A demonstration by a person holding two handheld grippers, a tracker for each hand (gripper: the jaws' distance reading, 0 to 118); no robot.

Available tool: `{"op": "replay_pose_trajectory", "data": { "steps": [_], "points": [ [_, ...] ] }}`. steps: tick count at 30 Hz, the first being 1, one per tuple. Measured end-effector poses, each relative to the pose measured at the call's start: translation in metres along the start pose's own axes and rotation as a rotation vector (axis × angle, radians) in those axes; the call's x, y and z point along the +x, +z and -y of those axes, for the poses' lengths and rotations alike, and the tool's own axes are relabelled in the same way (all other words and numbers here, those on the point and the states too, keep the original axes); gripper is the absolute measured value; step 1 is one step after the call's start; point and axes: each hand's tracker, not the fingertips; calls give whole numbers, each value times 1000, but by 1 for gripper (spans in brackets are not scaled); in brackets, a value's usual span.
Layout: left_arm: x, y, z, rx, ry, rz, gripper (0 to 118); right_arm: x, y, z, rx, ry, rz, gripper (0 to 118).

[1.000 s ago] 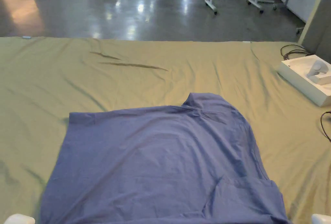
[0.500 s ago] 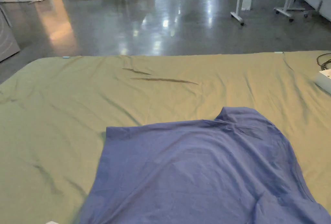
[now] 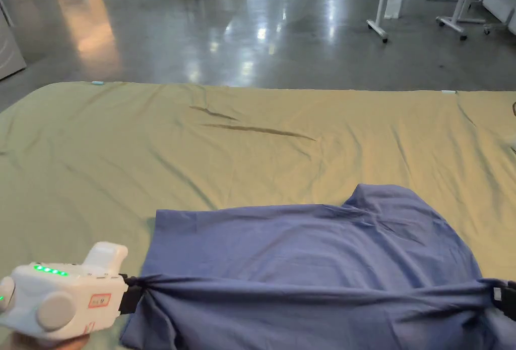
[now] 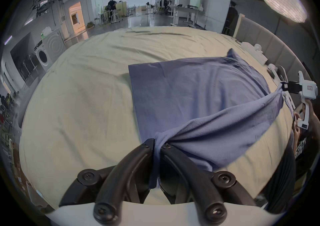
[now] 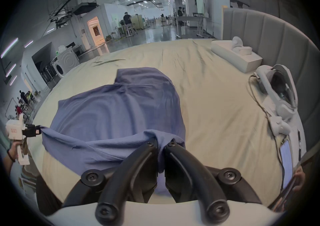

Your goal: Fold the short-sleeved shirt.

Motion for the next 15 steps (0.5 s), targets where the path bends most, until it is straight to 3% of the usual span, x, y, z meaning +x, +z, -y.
{"op": "replay_pose_trajectory", "data": {
  "steps": [6, 7, 8, 9, 10, 11, 15],
  "points": [
    [-1, -54, -24, -82, 46, 10, 7, -14, -70, -14, -102, 14, 70, 6],
    [-1, -55, -23, -82, 53, 16, 21, -15, -75, -12, -111, 21, 72, 6],
    [-1, -54, -21, -88, 64, 11, 43, -17, -76, -9, -121, 33, 83, 13],
    [-2, -47, -19, -72, 88, -23, 63, -17, -71, -6, -122, 40, 81, 33],
    [-2, -39, -17, -46, 98, -10, 73, -12, -65, -2, -109, 49, 88, 53],
    [-4, -22, -12, -5, 110, 21, 73, -12, -53, 1, -76, 74, 98, 60],
    [8, 53, 8, 183, 58, 94, 73, -11, 19, 20, 72, 163, 77, 61]
  ]
}}
